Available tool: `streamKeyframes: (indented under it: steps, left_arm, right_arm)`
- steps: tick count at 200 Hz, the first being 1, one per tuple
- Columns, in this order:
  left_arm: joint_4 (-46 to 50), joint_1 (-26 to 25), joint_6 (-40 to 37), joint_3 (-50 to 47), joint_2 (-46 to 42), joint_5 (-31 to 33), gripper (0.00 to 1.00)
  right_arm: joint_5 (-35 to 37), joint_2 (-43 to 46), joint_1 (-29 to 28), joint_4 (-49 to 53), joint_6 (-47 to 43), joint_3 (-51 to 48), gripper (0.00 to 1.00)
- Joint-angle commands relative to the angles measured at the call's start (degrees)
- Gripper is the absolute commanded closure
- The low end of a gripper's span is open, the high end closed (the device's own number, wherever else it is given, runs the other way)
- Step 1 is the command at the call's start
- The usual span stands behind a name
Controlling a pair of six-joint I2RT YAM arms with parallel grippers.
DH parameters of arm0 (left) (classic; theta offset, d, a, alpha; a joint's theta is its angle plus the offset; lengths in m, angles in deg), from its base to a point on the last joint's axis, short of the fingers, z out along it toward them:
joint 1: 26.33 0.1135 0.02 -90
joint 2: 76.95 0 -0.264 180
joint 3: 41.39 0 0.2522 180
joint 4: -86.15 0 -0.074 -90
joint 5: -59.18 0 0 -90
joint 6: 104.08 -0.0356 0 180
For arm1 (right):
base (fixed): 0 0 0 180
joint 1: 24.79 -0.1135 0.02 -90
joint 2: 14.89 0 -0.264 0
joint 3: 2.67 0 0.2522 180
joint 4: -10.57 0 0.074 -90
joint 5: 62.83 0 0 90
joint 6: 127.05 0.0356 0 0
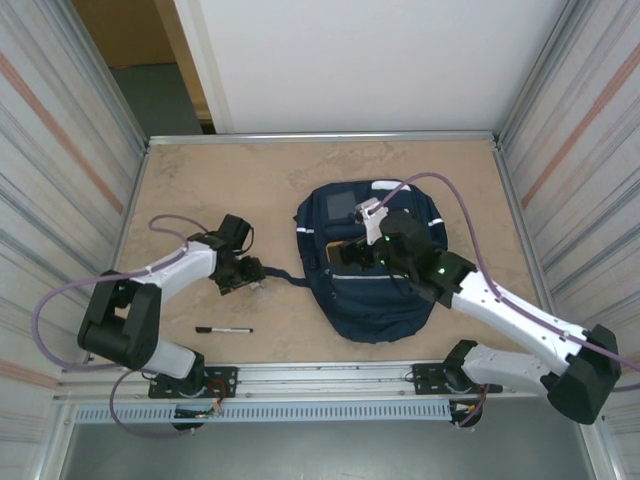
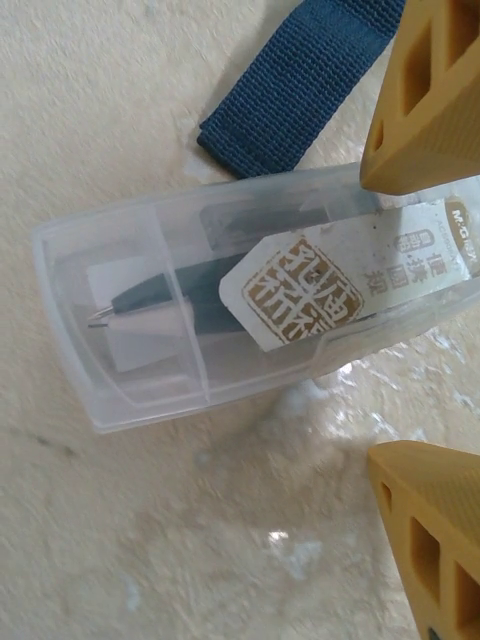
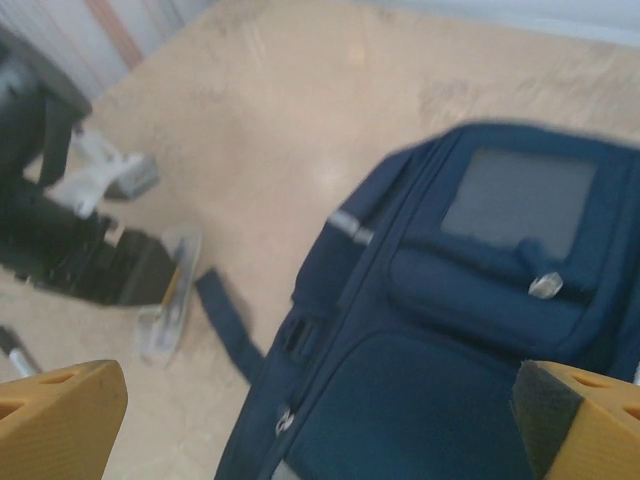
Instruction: Pack the student bag
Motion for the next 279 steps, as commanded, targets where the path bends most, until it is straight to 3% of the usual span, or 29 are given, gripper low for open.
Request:
streamKeyframes:
  steps: [1,32,98,150,204,237,279]
  left_arm:
    - [1.6,-2.0,0.1,1.4,3.5,2.8,0.34]
    - [1.6,-3.6,1.7,2.9,4.9,2.5,0.34]
    - [7.4,-6.8,3.9,5.1,-5.5,7.4,0.34]
    - [2.7,-7.1,1.4,6.8,1.1,3.4,0.34]
    - [1.8,-8.8,0.3,10.6,10.3,3.9,0.35]
    - [3.3,-9.3,2.0,9.9,12.0,6.9,0.45]
    - [4.5,-10.0,1.5,7.8,10.8,7.9,0.49]
  right_arm:
    - [-2.5,-3.0,-1.5,3.7,3.0,3.8,0.01]
    - [-1.4,-6.7,-4.5,4.4,1.1,6.7,0.01]
    - [-0.1,-10.4,-5.9,6.3,1.2,8.7,0.01]
    - [0.8,-11.9,-5.9,6.2,1.9,8.9,0.01]
    - [0.8,-12.4,-6.2,6.0,2.7,8.7,0.01]
    - [0.7,-12.5,-6.4,6.7,2.8,8.7,0.01]
    - [0.7,-12.5,-6.4,6.2,2.3,8.1,0.01]
